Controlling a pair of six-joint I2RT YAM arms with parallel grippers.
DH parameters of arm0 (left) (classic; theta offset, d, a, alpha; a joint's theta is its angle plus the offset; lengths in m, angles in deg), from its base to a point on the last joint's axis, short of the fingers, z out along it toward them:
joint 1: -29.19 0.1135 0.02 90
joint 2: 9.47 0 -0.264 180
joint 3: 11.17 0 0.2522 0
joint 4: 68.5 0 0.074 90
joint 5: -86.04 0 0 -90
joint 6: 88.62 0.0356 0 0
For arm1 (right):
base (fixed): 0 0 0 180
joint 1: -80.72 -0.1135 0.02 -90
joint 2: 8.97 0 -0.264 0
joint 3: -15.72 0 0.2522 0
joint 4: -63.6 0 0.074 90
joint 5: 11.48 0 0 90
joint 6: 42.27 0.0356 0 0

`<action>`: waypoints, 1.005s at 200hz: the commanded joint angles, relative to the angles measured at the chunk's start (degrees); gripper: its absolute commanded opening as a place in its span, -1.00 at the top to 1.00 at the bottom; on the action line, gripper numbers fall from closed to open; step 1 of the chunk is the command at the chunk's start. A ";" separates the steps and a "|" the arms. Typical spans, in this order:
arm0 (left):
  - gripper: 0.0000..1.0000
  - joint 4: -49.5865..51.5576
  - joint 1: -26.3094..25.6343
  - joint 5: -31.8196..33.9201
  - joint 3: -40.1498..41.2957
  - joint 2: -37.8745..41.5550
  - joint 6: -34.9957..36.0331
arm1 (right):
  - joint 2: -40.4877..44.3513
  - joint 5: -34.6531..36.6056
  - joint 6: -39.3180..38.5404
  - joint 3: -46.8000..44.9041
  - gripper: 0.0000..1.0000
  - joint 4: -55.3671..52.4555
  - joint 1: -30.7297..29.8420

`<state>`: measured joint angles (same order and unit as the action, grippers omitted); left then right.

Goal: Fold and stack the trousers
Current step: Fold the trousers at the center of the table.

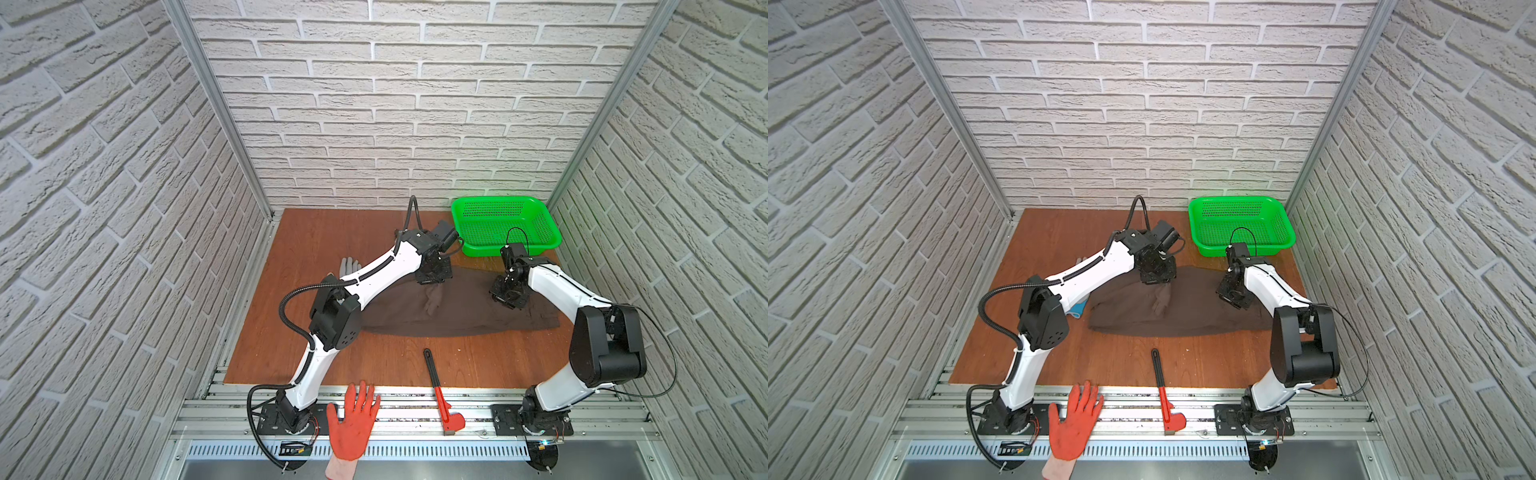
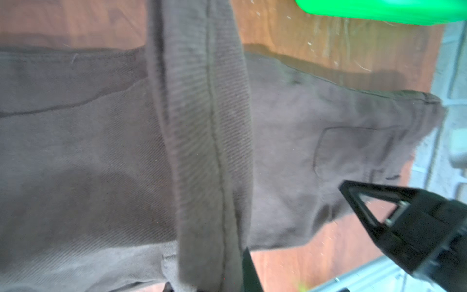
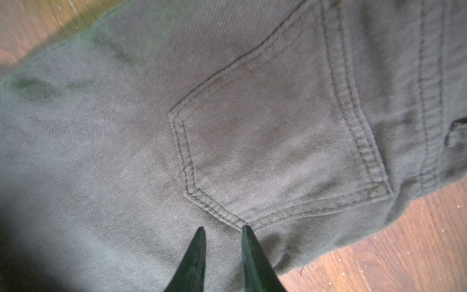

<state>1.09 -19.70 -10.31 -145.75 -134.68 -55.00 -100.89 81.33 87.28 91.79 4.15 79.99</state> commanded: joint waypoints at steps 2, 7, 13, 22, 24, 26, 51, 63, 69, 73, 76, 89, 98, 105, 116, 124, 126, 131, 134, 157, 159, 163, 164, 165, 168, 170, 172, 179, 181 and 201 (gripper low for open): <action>1.00 -2.39 -0.95 -3.82 -1.96 -2.44 -2.12 | 2.08 0.88 -0.88 0.19 0.45 -0.64 0.47; 1.00 -2.48 -1.15 -4.12 -2.30 -3.01 -2.28 | 2.09 0.97 -0.88 0.19 0.46 -0.72 0.55; 1.00 -2.48 -1.21 -4.48 -2.72 -3.48 -2.46 | 2.25 0.97 -0.88 0.19 0.45 -0.71 0.56; 1.00 -2.79 -1.35 -5.12 -3.13 -4.30 -2.83 | 2.31 1.04 -0.95 0.10 0.45 -0.71 0.64; 1.00 -2.89 -1.38 -5.26 -3.14 -4.51 -2.92 | 2.35 0.97 -0.96 0.10 0.45 -0.76 0.69; 1.00 -3.03 -1.39 -5.43 -3.18 -4.63 -2.98 | 2.36 1.04 -0.97 0.10 0.45 -0.79 0.72; 1.00 -3.89 -1.65 -6.65 -3.62 -6.06 -3.65 | 2.62 1.01 -1.08 -0.05 0.45 -0.89 0.82; 1.00 -4.04 -1.74 -6.81 -3.74 -6.52 -3.82 | 2.79 0.89 -1.12 -0.14 0.45 -0.98 0.82; 1.00 -4.27 -1.76 -6.96 -3.79 -6.71 -3.91 | 2.88 0.93 -1.16 -0.24 0.45 -0.89 0.82; 0.91 -4.44 -1.74 -7.13 -3.76 -6.72 -3.91 | 2.96 0.83 -1.14 -0.33 0.45 -0.96 0.86; 0.83 -4.62 -1.79 -7.29 -3.79 -6.72 -3.91 | 3.04 0.83 -1.16 -0.34 0.45 -1.02 0.83; 0.41 -5.68 -1.72 -7.69 -3.79 -6.38 -3.50 | 3.31 0.39 -1.14 -0.51 0.45 -0.89 0.82; 0.17 -7.10 -1.74 -7.56 -3.46 -5.41 -3.03 | 3.65 -0.14 -1.31 -0.68 0.44 -0.74 0.82; 0.04 -8.19 -1.79 -7.18 -3.26 -4.34 -2.32 | 3.96 -0.61 -1.47 -0.84 0.43 -0.57 0.74; -0.20 -9.05 -1.74 -5.95 -3.59 -2.68 -0.48 | 4.73 -1.68 -1.87 -1.12 0.39 0.06 0.61; -0.40 -8.89 -1.74 -4.24 -3.89 -1.09 1.21 | 5.29 -2.14 -2.09 -1.25 0.36 0.29 0.19; -0.43 -8.76 -1.74 -3.81 -3.94 -0.69 1.52 | 5.44 -2.20 -2.15 -1.27 0.35 0.26 -0.02; -0.47 -8.46 -1.70 -2.42 -3.91 0.52 2.79 | 5.87 -2.43 -2.26 -1.38 0.33 0.49 -0.41; -0.49 -8.32 -1.59 -1.80 -3.71 1.31 3.52 | 6.14 -2.68 -2.28 -1.46 0.31 0.66 -0.81; -0.55 -9.23 0.13 3.64 3.01 9.02 6.25 | 7.44 -3.43 -1.99 -1.27 0.18 0.92 -5.26; -0.55 -9.42 0.40 3.85 4.02 9.65 6.25 | 7.45 -3.31 -1.90 -1.19 0.18 0.90 -5.84; -0.55 -9.84 1.00 4.31 6.05 11.20 6.27 | 7.41 -3.11 -1.71 -1.06 0.16 0.68 -7.05; -0.56 -9.90 1.17 4.36 6.35 11.56 6.23 | 7.39 -3.05 -1.64 -0.96 0.16 0.64 -7.29; -0.56 -9.93 1.29 4.39 7.07 11.91 6.13 | 7.38 -2.97 -1.61 -0.92 0.16 0.58 -7.54; -0.57 -10.18 1.78 4.64 8.88 13.01 6.02 | 7.33 -2.83 -1.40 -0.86 0.14 0.60 -8.53; -0.58 -10.38 2.19 4.67 10.04 13.69 5.91 | 7.29 -2.70 -1.25 -0.80 0.13 0.54 -9.12; -0.58 -10.55 2.56 4.63 11.25 14.34 5.84 | 7.22 -2.65 -1.13 -0.78 0.13 0.52 -9.66; -0.59 -11.28 3.83 4.45 15.52 16.74 5.69 | 6.96 -2.38 -0.62 -0.69 0.11 0.57 -11.79; -0.59 -11.45 4.18 4.49 16.71 17.23 5.65 | 6.87 -2.31 -0.51 -0.65 0.10 0.59 -12.31; -0.61 -12.97 6.95 4.73 28.12 23.59 5.10 | 5.08 -1.12 1.30 -0.52 0.05 0.61 -17.85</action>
<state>-9.88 -16.48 -8.65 -128.63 -116.06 -50.69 -94.79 79.14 86.45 90.87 4.52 67.48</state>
